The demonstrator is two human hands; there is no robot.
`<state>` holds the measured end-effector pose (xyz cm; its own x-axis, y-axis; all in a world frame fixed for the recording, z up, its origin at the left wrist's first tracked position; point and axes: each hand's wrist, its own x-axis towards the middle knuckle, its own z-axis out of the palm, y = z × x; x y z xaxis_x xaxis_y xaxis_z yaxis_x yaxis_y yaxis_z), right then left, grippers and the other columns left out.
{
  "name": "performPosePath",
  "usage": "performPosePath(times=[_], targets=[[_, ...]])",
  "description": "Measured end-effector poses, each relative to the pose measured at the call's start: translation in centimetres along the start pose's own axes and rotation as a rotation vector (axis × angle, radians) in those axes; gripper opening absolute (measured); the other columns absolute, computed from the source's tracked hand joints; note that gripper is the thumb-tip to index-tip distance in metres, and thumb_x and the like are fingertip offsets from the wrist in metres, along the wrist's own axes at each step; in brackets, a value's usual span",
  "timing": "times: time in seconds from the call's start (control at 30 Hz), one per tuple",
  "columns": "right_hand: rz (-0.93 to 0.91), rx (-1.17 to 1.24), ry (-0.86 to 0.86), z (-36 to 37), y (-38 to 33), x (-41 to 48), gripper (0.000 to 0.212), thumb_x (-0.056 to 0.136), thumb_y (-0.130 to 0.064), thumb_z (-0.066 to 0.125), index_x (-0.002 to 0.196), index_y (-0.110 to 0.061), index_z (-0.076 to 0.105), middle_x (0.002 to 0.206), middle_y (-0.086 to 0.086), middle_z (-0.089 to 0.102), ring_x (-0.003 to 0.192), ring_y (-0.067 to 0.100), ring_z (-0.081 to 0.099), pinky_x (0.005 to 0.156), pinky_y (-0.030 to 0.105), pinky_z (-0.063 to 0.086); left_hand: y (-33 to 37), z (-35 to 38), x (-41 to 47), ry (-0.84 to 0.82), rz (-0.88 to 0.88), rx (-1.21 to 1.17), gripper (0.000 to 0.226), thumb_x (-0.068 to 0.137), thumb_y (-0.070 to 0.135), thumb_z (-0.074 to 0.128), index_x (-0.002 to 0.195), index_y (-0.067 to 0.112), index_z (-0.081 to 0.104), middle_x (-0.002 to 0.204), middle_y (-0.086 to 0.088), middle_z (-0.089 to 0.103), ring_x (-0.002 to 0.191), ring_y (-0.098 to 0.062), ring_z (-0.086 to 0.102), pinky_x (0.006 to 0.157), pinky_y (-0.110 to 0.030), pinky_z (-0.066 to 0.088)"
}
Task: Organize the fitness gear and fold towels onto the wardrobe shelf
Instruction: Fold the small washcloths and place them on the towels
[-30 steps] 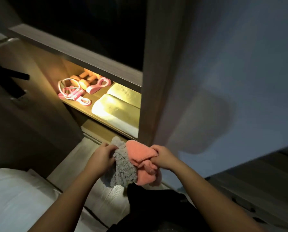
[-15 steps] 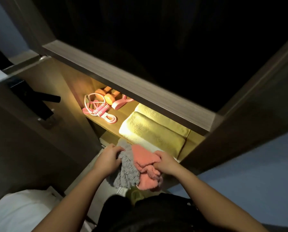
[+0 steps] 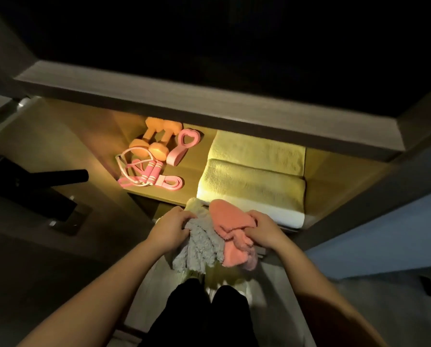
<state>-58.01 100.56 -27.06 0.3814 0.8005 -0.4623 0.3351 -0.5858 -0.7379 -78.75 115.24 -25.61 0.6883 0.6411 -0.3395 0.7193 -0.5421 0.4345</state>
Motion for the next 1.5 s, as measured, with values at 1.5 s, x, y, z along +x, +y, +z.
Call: performPosePath(times=[1.5], targets=[[-0.138, 0.088, -0.045, 24.0, 12.9, -22.3, 0.059, 0.082, -0.03, 0.076, 0.132, -0.03, 0.046, 0.123, 0.0, 0.059, 0.095, 0.012, 0.067, 0.071, 0.029, 0.058, -11.8, 13.0, -23.5, 0.316, 0.671, -0.201, 0.047, 0.084, -0.006, 0.059, 0.105, 0.034, 0.067, 0.115, 0.012, 0.055, 0.109, 0.0, 0.05, 0.082, -0.011, 0.04]])
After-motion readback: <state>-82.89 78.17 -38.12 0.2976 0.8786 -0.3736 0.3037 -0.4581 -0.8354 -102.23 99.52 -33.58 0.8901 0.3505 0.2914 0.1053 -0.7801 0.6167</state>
